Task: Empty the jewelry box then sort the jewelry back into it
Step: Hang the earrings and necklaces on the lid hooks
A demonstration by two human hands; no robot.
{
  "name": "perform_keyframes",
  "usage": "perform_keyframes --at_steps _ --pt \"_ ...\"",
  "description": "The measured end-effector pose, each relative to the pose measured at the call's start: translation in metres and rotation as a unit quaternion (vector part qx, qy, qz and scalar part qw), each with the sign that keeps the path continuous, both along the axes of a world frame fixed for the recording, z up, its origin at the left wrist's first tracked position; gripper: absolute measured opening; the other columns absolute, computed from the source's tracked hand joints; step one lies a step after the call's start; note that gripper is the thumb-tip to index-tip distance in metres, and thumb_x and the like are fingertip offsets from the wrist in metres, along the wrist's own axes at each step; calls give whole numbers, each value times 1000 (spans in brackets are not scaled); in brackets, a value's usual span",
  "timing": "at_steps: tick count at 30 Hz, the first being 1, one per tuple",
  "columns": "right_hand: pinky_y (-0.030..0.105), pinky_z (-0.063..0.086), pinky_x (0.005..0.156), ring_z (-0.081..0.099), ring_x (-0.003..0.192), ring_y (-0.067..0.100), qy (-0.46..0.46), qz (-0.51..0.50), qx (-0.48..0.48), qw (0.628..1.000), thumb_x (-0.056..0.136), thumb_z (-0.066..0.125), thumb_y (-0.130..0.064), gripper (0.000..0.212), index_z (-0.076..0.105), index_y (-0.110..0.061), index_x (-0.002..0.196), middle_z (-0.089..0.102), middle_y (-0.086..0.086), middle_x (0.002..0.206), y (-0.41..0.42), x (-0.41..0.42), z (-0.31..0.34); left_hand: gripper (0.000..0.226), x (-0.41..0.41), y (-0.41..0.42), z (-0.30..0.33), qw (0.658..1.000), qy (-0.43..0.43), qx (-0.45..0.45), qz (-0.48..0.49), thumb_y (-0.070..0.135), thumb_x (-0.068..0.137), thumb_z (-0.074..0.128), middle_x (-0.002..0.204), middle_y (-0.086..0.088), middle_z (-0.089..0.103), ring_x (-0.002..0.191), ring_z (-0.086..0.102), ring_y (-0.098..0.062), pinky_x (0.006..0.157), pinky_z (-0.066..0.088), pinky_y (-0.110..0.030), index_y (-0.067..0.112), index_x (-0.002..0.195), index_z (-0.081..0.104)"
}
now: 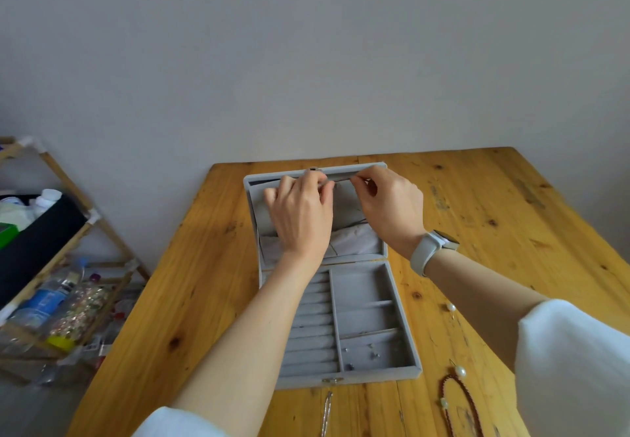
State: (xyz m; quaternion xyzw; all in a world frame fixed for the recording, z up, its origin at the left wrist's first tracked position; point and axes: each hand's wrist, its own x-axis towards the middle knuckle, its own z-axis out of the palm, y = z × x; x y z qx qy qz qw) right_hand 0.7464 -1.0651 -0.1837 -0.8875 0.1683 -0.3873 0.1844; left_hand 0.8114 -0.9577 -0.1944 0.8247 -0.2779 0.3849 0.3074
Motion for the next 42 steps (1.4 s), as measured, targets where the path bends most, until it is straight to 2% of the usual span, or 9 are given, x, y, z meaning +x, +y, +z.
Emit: perform_keyframes --at_steps 5,15,19,21,24,29,34,39,42 --pt "27 29 56 57 66 26 36 -66 22 997 94 45 -32 25 56 -9 92 65 4 81 10 7 0 13 3 -9 -4 999 26 -15 33 23 76 65 56 3 62 59 52 -22 64 21 -30 16 66 62" --pt "28 27 56 45 60 22 86 -99 5 991 94 43 -29 26 56 -7 87 55 3 72 7 15 -12 15 4 -14 -15 998 31 -2 56 19 72 71 53 0 62 56 51 -23 65 24 -32 14 62 61" --pt "15 17 42 46 45 21 16 -55 -75 996 87 53 -20 22 59 -7 71 59 6 60 5 12 -30 10 1 -8 -24 999 21 20 41 20 74 73 64 -2 66 64 55 -24 66 36 -34 14 70 67" --pt "13 15 41 51 50 21 -11 -46 -118 992 85 53 -21 20 66 -10 74 57 5 63 4 5 -35 6 0 0 -28 999 9 30 31 20 75 72 71 -3 65 68 56 -25 66 34 -34 15 75 70" --pt "22 28 40 52 65 27 -28 -44 -174 983 83 58 -15 13 69 -12 90 56 9 76 0 -9 -48 5 -3 14 -38 999 -12 44 9 16 74 73 72 -4 62 67 56 -25 64 35 -33 13 78 72" --pt "32 42 50 53 69 33 -6 -27 -186 982 72 65 -1 36 65 -6 108 61 13 84 -2 -22 -69 14 -8 24 -49 997 -40 51 -40 6 72 71 68 -7 61 62 56 -27 57 43 -32 7 86 72" --pt "34 45 52 56 67 33 -9 21 -204 979 67 64 5 35 67 -2 102 63 12 77 1 -14 -65 27 -16 19 -61 991 -31 130 -26 0 74 69 85 -10 67 75 61 -29 64 48 -34 2 101 68" --pt "29 44 47 56 55 30 41 50 -192 979 63 63 5 37 68 -7 97 63 10 66 1 -9 -58 42 -19 28 -57 981 -11 186 -58 -7 71 41 86 -14 65 69 63 -30 62 51 -33 -3 104 66" --pt "27 38 38 56 51 31 66 58 -124 988 70 66 4 24 63 -4 93 62 10 62 2 -11 -50 38 -17 32 -50 980 63 169 -79 -17 68 58 83 -15 63 60 60 -35 52 49 -34 -1 101 68"
